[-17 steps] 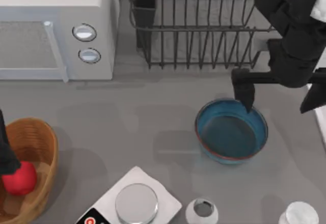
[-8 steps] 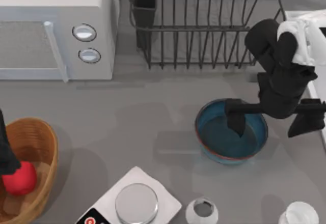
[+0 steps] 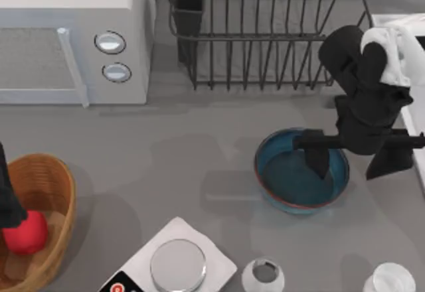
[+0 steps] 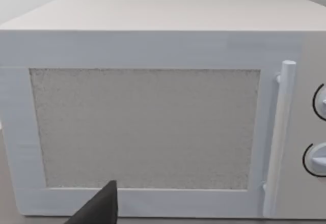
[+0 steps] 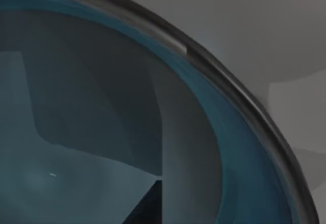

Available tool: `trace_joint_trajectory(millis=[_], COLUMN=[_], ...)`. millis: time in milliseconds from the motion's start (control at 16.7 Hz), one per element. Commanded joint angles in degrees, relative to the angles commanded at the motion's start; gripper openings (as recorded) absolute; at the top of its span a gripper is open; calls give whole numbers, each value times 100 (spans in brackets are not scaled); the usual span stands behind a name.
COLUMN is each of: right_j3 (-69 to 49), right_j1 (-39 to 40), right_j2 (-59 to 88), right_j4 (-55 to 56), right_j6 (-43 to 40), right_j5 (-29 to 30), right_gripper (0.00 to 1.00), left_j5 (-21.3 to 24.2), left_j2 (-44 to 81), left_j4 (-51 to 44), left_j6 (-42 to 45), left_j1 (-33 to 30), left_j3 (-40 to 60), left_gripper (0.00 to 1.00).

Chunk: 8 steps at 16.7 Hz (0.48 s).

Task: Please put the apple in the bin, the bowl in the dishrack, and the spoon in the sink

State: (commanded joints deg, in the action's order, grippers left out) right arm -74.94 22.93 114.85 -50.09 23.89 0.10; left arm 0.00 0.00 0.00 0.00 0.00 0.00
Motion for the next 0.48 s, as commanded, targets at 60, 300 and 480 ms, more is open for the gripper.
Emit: trace_joint_trajectory(millis=[60, 300, 480], right_j3=[0, 0, 0], right_j1=[0, 0, 0], right_j2=[0, 0, 0], right_j4=[0, 0, 0], right_j6=[0, 0, 0], right_j5=[0, 0, 0], right_gripper=[47, 17, 0], left_j5=[0, 0, 0], left_j2=[0, 0, 0], left_j4=[0, 0, 0], left_j6=[0, 0, 0], left_j1=[0, 0, 0], left_j3=[0, 0, 0], left_gripper=[100, 100, 100])
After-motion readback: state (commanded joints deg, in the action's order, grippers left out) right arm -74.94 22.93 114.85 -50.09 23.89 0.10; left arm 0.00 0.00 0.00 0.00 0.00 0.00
